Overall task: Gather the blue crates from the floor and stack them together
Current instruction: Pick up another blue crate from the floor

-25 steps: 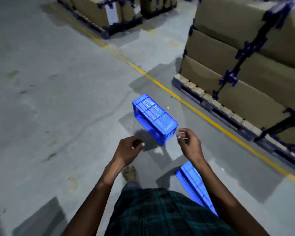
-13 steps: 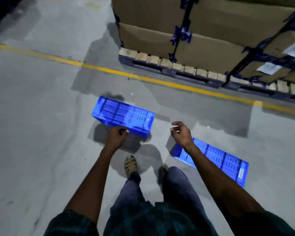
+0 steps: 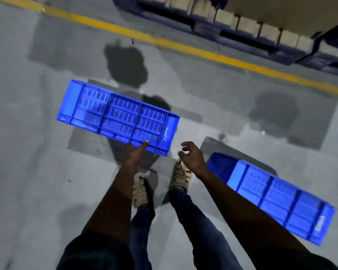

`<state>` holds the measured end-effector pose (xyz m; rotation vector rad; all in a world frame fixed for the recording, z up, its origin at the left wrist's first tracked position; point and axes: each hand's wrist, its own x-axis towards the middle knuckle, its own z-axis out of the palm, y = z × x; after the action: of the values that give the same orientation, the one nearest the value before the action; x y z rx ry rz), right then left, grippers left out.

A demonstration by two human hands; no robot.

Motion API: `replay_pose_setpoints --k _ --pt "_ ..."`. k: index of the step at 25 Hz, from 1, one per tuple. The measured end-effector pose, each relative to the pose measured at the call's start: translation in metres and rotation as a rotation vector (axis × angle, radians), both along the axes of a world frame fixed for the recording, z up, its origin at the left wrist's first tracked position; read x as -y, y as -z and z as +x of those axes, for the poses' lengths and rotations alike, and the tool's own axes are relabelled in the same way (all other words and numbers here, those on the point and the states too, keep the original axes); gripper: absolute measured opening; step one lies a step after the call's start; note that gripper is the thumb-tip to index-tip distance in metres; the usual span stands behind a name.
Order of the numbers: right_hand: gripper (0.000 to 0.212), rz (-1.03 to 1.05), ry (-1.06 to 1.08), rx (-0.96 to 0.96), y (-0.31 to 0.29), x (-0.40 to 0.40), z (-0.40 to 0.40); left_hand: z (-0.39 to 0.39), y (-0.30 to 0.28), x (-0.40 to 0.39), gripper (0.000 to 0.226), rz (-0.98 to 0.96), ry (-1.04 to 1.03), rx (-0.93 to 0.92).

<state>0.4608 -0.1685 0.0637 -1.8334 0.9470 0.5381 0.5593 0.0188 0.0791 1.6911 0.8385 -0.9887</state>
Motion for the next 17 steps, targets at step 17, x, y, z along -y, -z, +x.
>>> replay_pose_setpoints --k 17 --pt "0.081 0.126 -0.05 0.047 0.092 -0.012 0.016 0.073 0.062 0.096 0.035 0.153 -0.383 0.218"
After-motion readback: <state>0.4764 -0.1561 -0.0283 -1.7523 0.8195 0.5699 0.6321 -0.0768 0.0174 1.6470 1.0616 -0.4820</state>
